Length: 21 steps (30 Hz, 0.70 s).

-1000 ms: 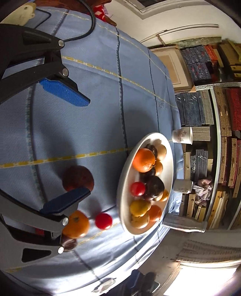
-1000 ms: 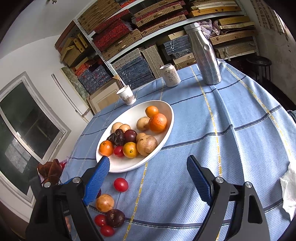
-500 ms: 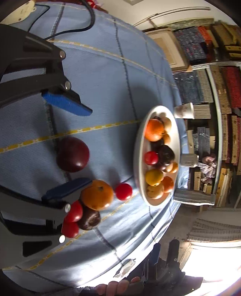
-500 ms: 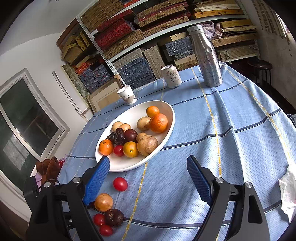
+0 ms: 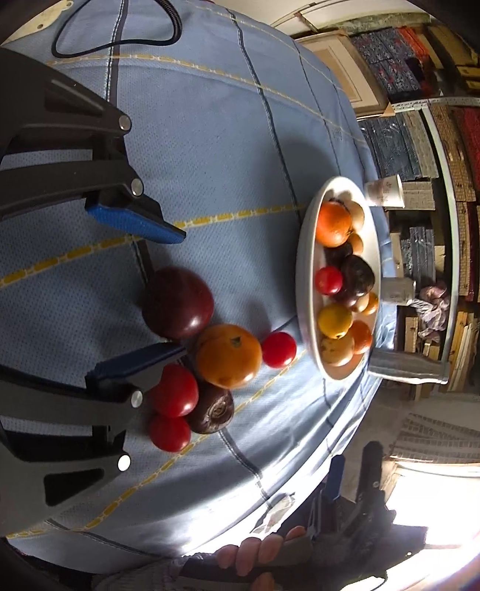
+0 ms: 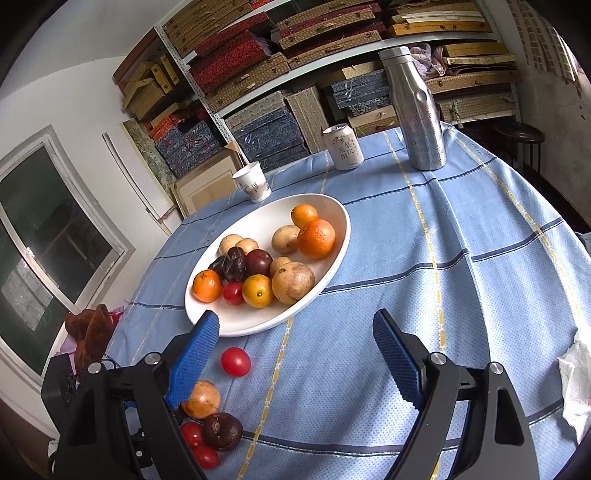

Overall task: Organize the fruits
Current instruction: 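Grasp a dark red plum with the left tool while the right tool grasps a red tomato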

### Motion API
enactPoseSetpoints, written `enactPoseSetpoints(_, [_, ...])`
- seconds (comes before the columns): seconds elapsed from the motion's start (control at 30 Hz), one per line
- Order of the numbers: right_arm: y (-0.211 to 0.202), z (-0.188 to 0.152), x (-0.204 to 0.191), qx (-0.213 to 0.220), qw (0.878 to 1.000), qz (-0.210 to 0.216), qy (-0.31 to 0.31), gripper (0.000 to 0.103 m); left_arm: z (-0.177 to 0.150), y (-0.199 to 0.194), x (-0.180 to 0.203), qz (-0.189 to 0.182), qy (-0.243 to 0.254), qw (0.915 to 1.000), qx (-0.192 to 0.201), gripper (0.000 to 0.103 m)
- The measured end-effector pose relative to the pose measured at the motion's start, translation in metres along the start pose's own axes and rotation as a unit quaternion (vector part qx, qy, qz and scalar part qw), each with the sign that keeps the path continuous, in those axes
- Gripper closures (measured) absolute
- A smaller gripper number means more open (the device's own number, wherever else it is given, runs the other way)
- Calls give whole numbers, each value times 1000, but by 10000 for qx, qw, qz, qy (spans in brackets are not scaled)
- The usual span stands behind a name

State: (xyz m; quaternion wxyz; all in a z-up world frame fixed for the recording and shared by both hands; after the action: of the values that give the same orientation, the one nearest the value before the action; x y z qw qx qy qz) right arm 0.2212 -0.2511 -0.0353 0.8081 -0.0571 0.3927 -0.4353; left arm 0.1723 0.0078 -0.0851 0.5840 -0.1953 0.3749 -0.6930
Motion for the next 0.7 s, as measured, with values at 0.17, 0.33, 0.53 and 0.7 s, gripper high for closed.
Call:
enactPoseSetpoints(0.17, [4,-1,-2,-54,10000,-5,-47,17,2,4,5,-222,29,9997,-84,50])
enactPoseSetpoints(0.33, [7,-4,-5,-104,9999,-26,-104,17,4,7,3,-305,-61,9994,-151,55])
enactPoseSetpoints(0.53, [12,-6,-7,-179,9997,-43,-162,17,5,11,-2,-338,-207,9989,-245,64])
enactPoseSetpoints(0.7, [27,-17,-20,-448,9982,-64,-399,17,6,12,-12,-175,-436,9986,-241,65])
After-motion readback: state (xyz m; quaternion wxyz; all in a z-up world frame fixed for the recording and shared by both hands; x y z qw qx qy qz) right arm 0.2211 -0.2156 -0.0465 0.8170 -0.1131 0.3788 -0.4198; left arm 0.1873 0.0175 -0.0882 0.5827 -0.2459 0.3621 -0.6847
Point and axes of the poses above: each gripper's, at about its wrist camera, not at the fingertips, and y roughly the way its jaws point, x to its right, z to its top, the point moved 2 cm from there along y, roughly the way its jaws point, and after that the axes turned 15 degrees about z, right-handed, at the moved point
